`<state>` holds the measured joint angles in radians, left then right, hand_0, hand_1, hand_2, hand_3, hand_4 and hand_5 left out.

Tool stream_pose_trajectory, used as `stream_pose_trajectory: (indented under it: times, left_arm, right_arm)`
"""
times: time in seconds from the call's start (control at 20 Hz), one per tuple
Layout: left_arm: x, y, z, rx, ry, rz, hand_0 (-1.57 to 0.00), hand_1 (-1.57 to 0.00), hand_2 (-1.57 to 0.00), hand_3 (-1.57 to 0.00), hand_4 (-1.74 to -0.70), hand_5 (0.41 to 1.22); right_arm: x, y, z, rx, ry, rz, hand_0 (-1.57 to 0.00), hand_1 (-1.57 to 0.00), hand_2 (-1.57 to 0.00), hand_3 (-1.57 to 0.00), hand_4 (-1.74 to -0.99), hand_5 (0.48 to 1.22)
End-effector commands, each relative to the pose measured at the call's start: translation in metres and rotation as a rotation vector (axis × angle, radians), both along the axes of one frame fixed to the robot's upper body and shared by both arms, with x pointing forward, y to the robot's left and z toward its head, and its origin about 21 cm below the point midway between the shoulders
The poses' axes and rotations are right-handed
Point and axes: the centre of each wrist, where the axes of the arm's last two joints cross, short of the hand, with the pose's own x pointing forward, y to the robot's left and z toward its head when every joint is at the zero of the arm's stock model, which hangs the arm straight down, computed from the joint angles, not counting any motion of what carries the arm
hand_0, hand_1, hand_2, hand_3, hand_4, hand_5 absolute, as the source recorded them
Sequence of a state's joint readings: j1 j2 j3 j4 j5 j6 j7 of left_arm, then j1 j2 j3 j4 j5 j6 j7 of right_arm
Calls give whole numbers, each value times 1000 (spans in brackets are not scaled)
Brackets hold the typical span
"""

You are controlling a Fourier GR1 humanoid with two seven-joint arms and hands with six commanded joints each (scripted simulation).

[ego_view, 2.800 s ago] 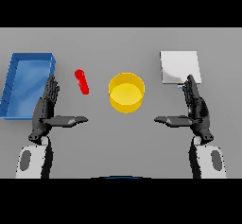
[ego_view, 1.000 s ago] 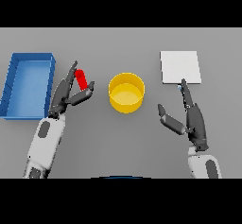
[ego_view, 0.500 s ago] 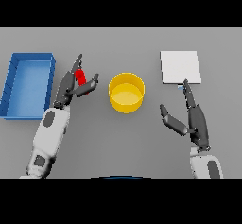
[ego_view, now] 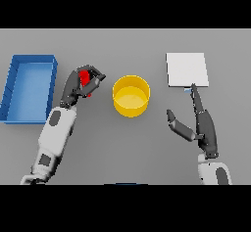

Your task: Pick up the red beaker and tilt it to pour out 1 green nut into yellow bowl. Pick up the yellow bowl and place it on the metallic measuring scale.

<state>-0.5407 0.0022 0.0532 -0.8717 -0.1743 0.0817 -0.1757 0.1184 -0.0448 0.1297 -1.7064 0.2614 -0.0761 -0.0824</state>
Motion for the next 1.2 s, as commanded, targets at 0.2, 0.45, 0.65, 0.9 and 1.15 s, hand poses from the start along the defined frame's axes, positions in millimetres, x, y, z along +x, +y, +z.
stream_pose_trajectory:
  times: [0.2,0.45,0.65,0.9,1.15]
  left_arm:
    - [-1,-5,-1,11,12,11,-1419,-1425,-1430,-1375,-1552,1159]
    - [0,-10,12,-78,-61,59,-1521,-1523,-1525,-1507,-1679,1122]
    - [2,-9,40,-12,-124,26,-1551,-1551,-1552,-1545,-1716,1114]
    - [3,-14,71,268,-124,-93,-1564,-1565,-1565,-1562,-1733,1125]
    - [9,-12,81,411,-103,-140,-1564,-1565,-1565,-1562,-1733,1112]
  right_arm:
    - [1,-1,-2,6,11,-5,1,1,1,1,-1258,644]
    - [1,0,1,-6,-8,-7,1,1,1,1,-1258,646]
    - [4,-1,2,-14,-7,-3,1,1,1,1,-1263,654]
    - [0,1,0,-33,-11,-1,1,1,1,1,-1256,671]
    - [2,-1,0,-40,14,-9,1,1,1,1,-1256,678]
